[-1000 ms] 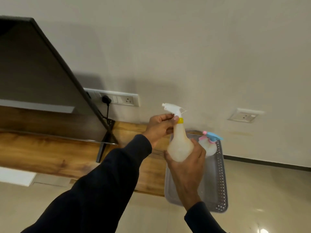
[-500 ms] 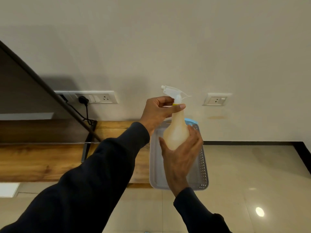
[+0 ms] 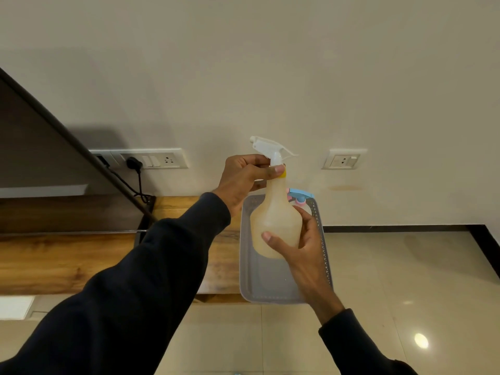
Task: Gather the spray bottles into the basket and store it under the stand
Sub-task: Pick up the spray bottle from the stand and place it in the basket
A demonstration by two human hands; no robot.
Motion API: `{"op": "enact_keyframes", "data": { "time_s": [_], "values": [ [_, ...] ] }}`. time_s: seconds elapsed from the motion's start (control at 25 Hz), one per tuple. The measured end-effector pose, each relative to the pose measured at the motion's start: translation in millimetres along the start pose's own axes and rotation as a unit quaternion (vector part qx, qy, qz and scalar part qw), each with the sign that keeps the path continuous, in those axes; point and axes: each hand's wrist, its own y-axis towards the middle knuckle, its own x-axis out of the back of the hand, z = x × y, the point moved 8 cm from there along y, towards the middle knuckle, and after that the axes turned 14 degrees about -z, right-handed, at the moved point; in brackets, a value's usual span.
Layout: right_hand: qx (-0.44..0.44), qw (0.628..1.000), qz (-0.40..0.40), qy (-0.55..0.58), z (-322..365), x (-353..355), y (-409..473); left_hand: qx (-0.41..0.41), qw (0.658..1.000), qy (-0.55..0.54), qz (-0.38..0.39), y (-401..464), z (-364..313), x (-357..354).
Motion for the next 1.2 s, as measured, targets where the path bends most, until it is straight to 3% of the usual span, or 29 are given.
{"op": "enact_keyframes", "data": {
  "time_s": [0.12, 0.28, 0.6, 0.8, 0.96, 1.2],
  "values": [
    [0.043, 0.990, -0.100, -0.090, 0.2, 2.6, -9.5, -0.008, 0.999, -0.012, -0.031, -3.0, -2.0, 3.2],
    [0.073, 0.975, -0.136, -0.159, -3.8, -2.9, -11.3, -0.027, 0.999, 0.007, -0.029, -6.4, -2.9, 0.9],
    [0.060, 0.988, -0.043, -0.136, -29.6, 2.4, -9.0, -0.045, 0.999, 0.023, -0.003, -13.8, 10.5, 4.1],
    [0.030, 0.995, 0.017, -0.098, -48.6, 0.9, -9.4, -0.004, 1.000, -0.005, -0.004, -13.4, 33.5, 13.9],
    [0.005, 0.989, 0.064, -0.137, -72.0, -8.5, -3.2, 0.031, 0.999, 0.018, -0.003, -5.5, 56.5, 24.2],
    [0.077, 0.958, -0.019, -0.277, -100.4, -13.3, 29.4, 0.048, 0.997, 0.063, 0.019, 10.2, 88.6, 29.2]
  ]
}}
